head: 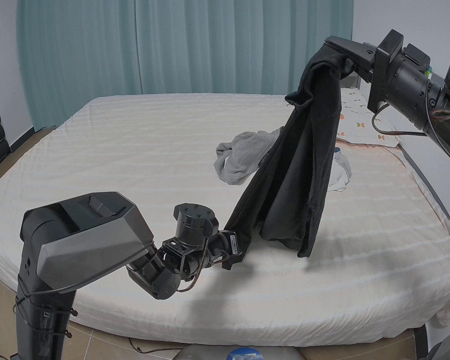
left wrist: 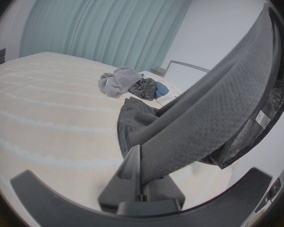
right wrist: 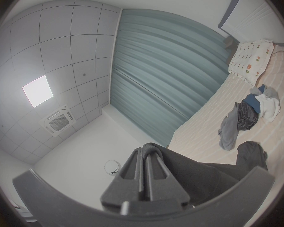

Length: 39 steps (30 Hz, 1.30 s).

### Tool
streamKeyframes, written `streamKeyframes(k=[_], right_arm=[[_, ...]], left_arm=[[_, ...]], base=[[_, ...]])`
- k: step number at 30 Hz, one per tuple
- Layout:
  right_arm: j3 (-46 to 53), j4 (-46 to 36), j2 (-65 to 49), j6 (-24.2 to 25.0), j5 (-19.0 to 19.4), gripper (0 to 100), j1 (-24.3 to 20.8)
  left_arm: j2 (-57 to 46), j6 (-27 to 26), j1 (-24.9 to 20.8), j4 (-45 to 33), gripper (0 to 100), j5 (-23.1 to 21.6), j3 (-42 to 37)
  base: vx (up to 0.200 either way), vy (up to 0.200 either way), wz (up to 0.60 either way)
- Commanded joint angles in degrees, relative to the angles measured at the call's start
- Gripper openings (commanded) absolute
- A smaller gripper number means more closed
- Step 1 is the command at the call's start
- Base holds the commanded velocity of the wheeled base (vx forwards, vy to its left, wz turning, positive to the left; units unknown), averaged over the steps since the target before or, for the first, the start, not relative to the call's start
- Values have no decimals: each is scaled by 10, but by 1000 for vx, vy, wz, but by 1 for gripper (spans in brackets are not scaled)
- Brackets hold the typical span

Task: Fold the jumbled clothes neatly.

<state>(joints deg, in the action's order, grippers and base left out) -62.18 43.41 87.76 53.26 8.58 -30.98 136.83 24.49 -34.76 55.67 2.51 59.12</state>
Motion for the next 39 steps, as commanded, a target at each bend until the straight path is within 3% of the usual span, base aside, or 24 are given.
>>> streamKeyframes(k=[1,9,14,17,18,21,22,25,28,39], right_arm=[[7,0,7,2,1,0,20],[25,-5,49,-3,11,0,64],[15,1,126,-25,3,0,100],[0,12,154,-54,-23,0,108],[-26,32,169,-67,-51,0,114],[-50,48,178,-71,-74,0,116],[-101,53,179,-81,-95,0,117],[-116,54,174,-94,-98,0,116],[-76,55,179,-101,-97,0,111],[131,70,213,-90,-87,0,106]], left_arm=[[-2,0,15,0,0,14,2],[-75,24,44,-9,0,65,-2],[-169,46,70,-70,0,90,4],[-206,47,86,-83,0,93,3],[-227,47,94,-92,0,98,5],[-245,47,100,-103,0,105,9],[-272,47,105,-135,0,123,36],[-295,47,119,-150,0,129,45],[-301,52,125,-149,0,130,27],[-268,147,108,-122,0,117,-145]], base=[[0,0,0],[0,0,0],[0,0,0],[0,0,0],[0,0,0],[0,0,0],[0,0,0],[0,0,0],[0,0,0],[0,0,0]])
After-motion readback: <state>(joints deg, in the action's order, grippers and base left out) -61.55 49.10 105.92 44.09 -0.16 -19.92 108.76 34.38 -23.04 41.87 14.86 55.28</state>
